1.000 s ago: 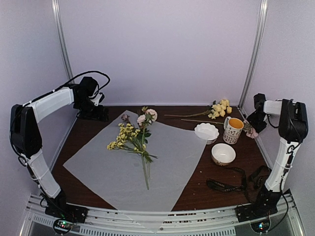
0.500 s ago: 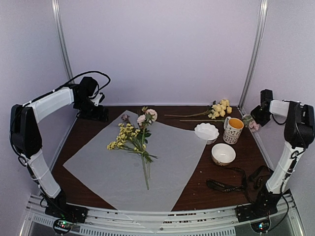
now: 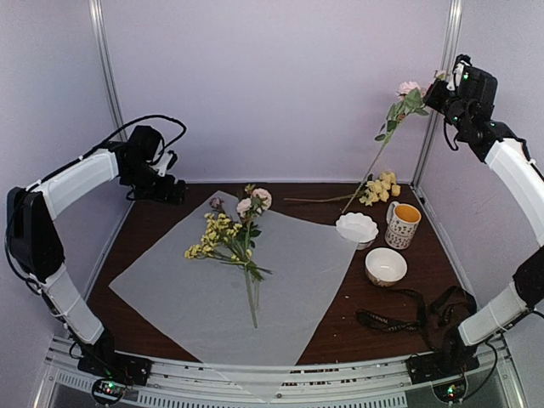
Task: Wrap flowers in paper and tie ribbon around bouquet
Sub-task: Pass from the right arm to the left
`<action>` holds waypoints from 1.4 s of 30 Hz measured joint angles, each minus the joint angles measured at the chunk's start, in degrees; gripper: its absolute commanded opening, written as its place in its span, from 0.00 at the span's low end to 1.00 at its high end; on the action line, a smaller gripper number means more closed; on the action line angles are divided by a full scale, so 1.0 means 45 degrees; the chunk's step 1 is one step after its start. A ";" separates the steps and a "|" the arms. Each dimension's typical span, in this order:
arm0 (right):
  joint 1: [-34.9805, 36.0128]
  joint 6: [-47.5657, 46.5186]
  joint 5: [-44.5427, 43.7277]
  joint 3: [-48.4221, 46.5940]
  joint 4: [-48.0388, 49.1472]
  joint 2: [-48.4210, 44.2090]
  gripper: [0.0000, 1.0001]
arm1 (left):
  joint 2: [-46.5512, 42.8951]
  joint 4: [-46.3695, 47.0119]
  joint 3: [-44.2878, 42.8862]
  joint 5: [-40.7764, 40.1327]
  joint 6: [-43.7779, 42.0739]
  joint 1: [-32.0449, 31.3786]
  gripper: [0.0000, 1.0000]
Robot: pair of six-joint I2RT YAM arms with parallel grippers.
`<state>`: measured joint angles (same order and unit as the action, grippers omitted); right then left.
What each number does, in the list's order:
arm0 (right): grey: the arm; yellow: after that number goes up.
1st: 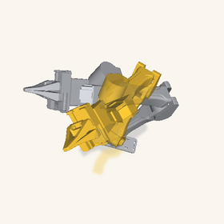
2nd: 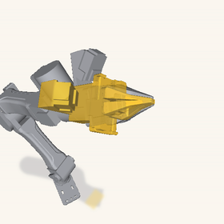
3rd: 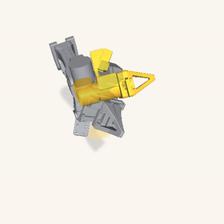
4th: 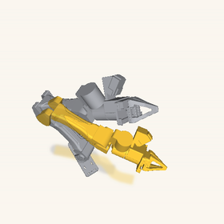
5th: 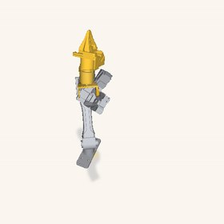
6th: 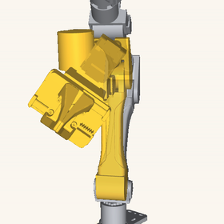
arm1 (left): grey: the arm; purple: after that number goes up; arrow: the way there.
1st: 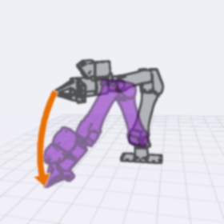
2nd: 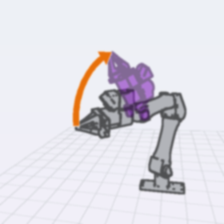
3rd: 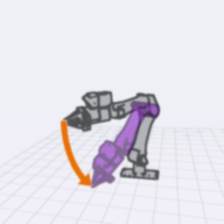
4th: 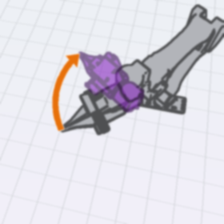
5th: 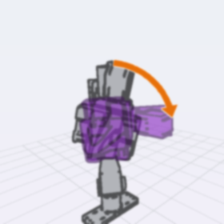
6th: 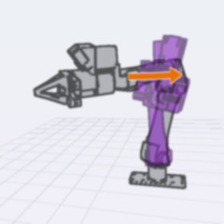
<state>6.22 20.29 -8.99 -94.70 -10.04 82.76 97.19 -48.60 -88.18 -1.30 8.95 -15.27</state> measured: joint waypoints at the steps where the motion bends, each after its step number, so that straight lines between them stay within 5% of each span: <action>1: 0.0427 -0.0544 -0.0058 -0.0083 0.0209 -0.0209 0.00 | -0.0355 0.0243 0.0146 0.0117 -0.0049 0.0000 0.95; 7: 0.2579 -0.2545 0.0670 -0.0233 0.0855 -0.0894 0.00 | -0.2647 0.1457 0.0714 0.1841 -0.0588 -0.0369 0.95; 11: 0.4201 -0.3079 0.1865 -0.0233 0.1078 -0.0903 0.00 | -0.3604 0.2681 0.0937 0.3220 -0.1292 -0.1919 0.97; 17: 0.6421 -0.1919 0.4333 -0.0170 0.2317 -0.0155 0.00 | -0.4619 0.6980 0.2696 0.6101 -0.0942 -0.4022 0.98; 25: 0.8723 -0.0379 0.5906 -0.0520 0.3444 0.1991 0.00 | -0.3468 1.0739 0.3356 0.6373 -0.0845 -0.5362 0.98; 27: 0.9029 -0.0068 0.6144 -0.0816 0.3512 0.2336 0.00 | -0.3172 1.0972 0.3356 0.6169 -0.0826 -0.5396 0.84; 28: 0.9112 0.0087 0.6271 -0.0947 0.3570 0.2429 0.00 | -0.3070 1.1030 0.3356 0.6033 -0.0811 -0.5382 0.59; 29: 0.9165 0.0238 0.6353 -0.1064 0.3638 0.2492 0.00 | -0.2992 1.1094 0.3356 0.5940 -0.0801 -0.5377 0.18; 30: 0.9228 0.0330 0.6441 -0.1146 0.3701 0.2516 0.00 | -0.2939 1.1142 0.3356 0.5853 -0.0738 -0.5367 0.00; 42: 0.9262 0.0131 0.6139 -0.1593 0.3351 0.2531 0.00 | -0.3201 1.1443 0.4192 0.4449 0.1005 -0.5226 0.00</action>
<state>47.90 20.88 18.63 -101.86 5.04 94.15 82.78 2.90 -69.32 18.72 13.47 -38.79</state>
